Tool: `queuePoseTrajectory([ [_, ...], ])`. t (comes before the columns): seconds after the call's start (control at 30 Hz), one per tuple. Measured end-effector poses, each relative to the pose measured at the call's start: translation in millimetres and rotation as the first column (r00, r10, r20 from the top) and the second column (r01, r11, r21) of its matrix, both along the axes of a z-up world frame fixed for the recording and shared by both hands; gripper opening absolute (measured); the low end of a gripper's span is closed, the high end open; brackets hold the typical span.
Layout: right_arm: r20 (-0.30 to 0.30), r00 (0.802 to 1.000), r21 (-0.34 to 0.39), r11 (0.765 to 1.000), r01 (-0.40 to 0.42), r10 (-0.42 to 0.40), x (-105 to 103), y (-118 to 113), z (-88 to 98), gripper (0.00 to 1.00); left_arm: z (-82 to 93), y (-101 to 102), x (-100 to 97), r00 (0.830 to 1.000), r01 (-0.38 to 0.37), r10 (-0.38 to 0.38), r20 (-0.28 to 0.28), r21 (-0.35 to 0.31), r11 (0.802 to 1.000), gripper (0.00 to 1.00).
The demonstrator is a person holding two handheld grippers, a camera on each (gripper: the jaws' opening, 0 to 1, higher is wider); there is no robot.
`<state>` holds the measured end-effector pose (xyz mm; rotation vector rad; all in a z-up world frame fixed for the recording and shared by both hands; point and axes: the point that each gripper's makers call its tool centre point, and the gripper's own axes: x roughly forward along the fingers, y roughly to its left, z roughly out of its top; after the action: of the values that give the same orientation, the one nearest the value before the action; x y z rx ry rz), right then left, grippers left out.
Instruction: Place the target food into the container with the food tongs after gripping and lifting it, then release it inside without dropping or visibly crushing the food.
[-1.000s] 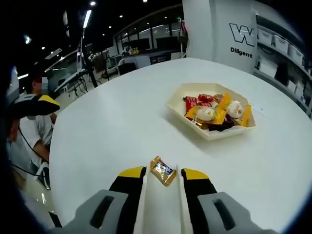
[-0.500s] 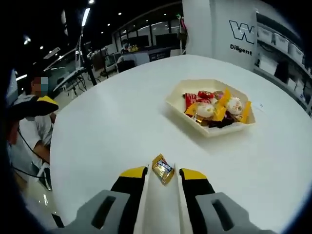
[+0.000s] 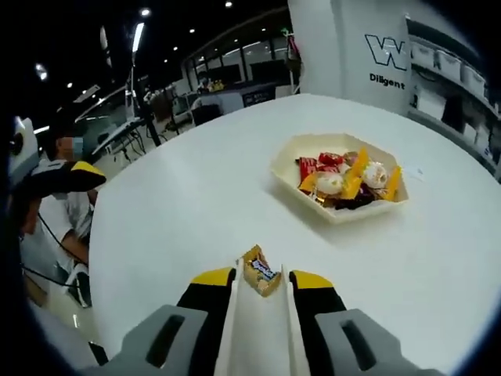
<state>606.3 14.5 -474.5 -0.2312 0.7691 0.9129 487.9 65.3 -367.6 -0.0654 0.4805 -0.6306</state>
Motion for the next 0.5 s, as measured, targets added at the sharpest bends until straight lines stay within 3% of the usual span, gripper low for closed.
queuePoseTrajectory([
  [0.07, 0.014, 1.000, -0.012, 1.000, 0.001, -0.001, 0.9, -1.6, -0.4, 0.22, 0.2, 0.3, -0.5, 1.000, -0.001, 0.001, 0.000, -0.001, 1.000, 0.93],
  [0.13, -0.013, 1.000, 0.008, 1.000, 0.021, -0.021, 2.4, -2.6, -0.8, 0.22, 0.9, 1.3, -1.6, 1.000, -0.003, 0.003, 0.002, -0.003, 1.000, 0.93],
  [0.23, 0.007, 1.000, 0.018, 1.000, -0.024, 0.024, 3.6, 1.2, -0.5, 0.23, 0.7, 3.7, -2.8, 1.000, -0.005, 0.005, 0.002, 0.002, 1.000, 0.93],
  [0.3, 0.107, 0.989, -0.051, 0.994, -0.099, 0.104, 8.7, -0.3, 2.0, 0.24, 2.2, 5.6, -3.8, 1.000, -0.010, 0.010, 0.004, -0.003, 1.000, 0.93],
  [0.33, 0.115, 0.985, -0.071, 0.990, -0.119, 0.126, 7.8, -0.1, 1.2, 0.24, 2.6, 6.2, -4.1, 1.000, -0.011, 0.011, 0.006, -0.003, 1.000, 0.93],
  [0.4, 0.066, 0.989, -0.044, 0.991, -0.129, 0.132, -0.4, 5.8, -0.1, 0.24, 2.6, 7.3, -4.5, 1.000, -0.015, 0.015, 0.006, -0.002, 1.000, 0.93],
  [0.5, 0.086, 0.977, -0.096, 0.977, -0.189, 0.197, -5.1, 8.2, -3.4, 0.24, 2.8, 8.3, -5.2, 1.000, -0.016, 0.016, 0.008, 0.000, 1.000, 0.93],
])
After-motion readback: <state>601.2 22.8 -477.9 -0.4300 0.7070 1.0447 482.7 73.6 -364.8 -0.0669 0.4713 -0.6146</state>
